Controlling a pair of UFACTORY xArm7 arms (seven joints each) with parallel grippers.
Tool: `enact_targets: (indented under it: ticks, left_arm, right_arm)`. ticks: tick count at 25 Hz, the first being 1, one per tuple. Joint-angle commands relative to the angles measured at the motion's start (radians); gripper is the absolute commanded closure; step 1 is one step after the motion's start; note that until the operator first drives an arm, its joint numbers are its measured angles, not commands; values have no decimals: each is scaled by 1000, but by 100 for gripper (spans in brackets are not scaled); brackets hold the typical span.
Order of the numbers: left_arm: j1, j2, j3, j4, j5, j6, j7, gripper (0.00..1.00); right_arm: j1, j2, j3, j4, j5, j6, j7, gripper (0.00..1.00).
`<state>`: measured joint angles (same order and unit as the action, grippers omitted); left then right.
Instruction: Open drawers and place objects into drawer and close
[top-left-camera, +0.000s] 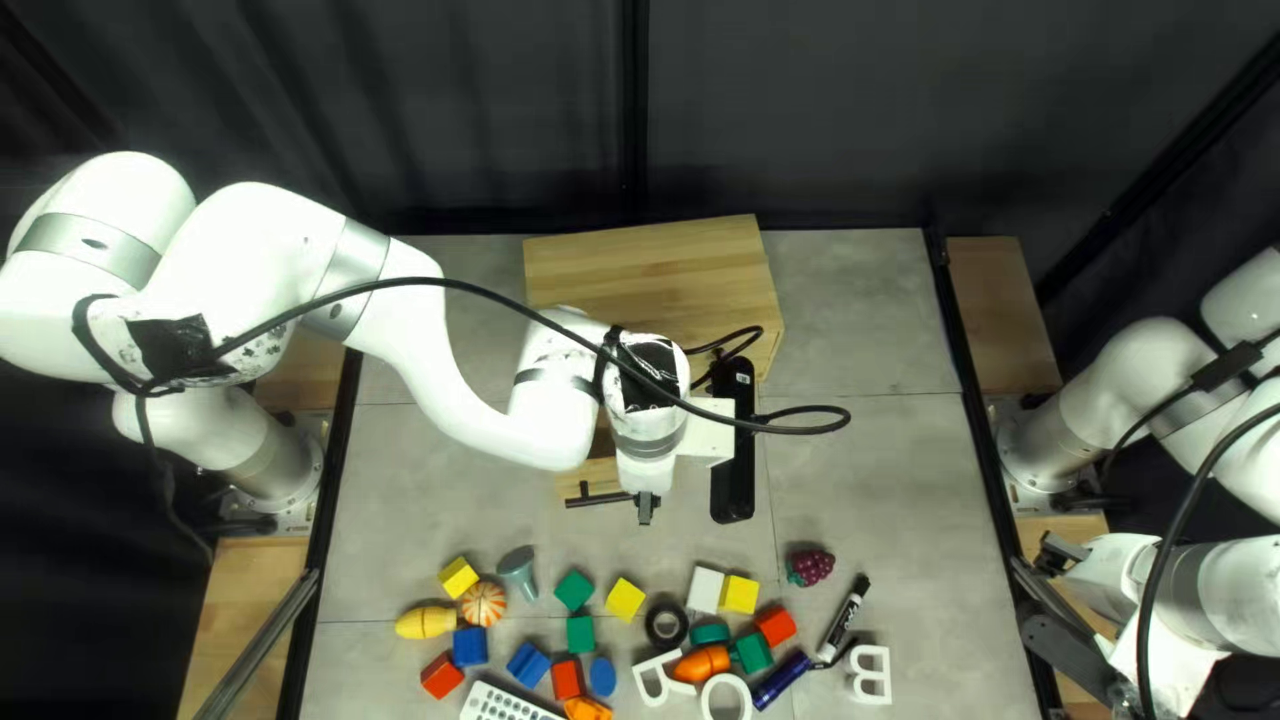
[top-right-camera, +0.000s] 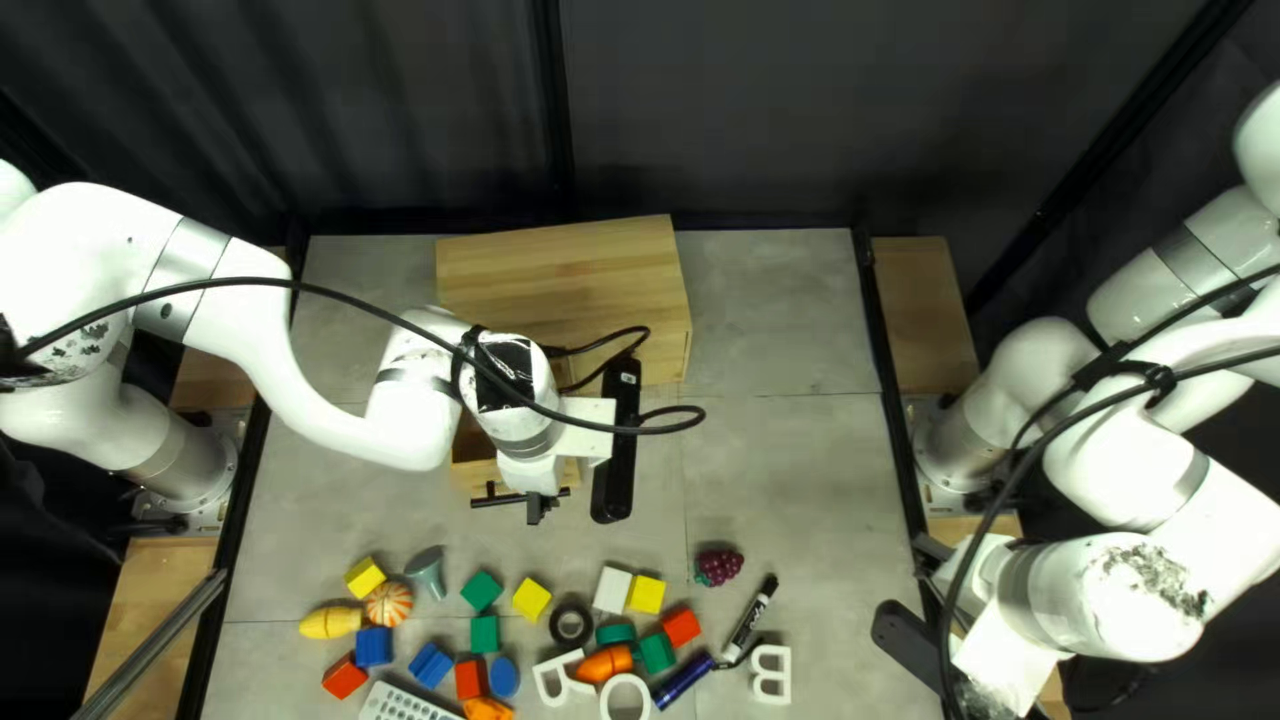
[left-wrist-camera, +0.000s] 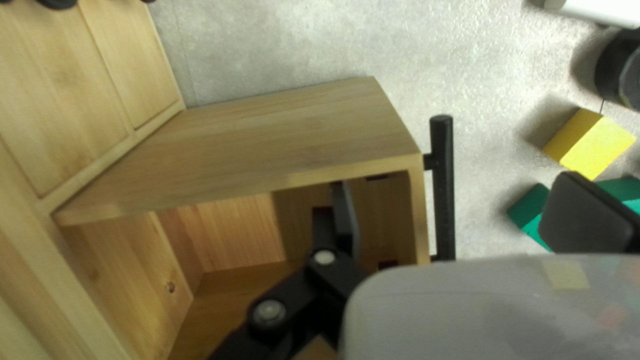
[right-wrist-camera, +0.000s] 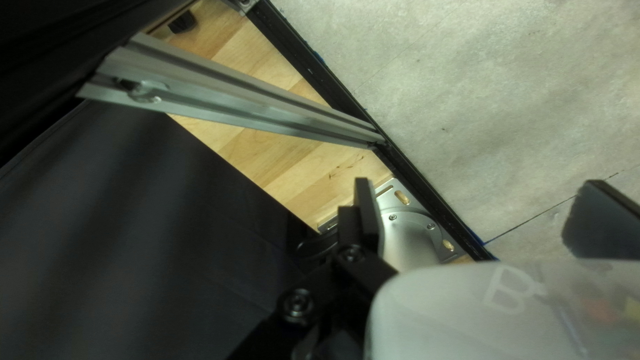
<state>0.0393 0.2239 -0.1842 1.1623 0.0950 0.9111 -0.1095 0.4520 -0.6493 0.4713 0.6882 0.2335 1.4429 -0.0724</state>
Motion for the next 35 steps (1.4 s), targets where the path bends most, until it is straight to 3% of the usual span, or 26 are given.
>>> enact_targets:
  ticks: [1,21,35]
  left_arm:
    - [0,1,0,2,-1,0,-2,0]
    - [7,-96,-6,-114,-54,-3,-4,0]
    - [15,-53,-16,-78,-151,15,10,0]
  right_arm:
    - [0,0,0,0,0,0,0,0]
    - [0,0,0,0,0,0,0,0]
    - [0,0,0,0,0,0,0,0]
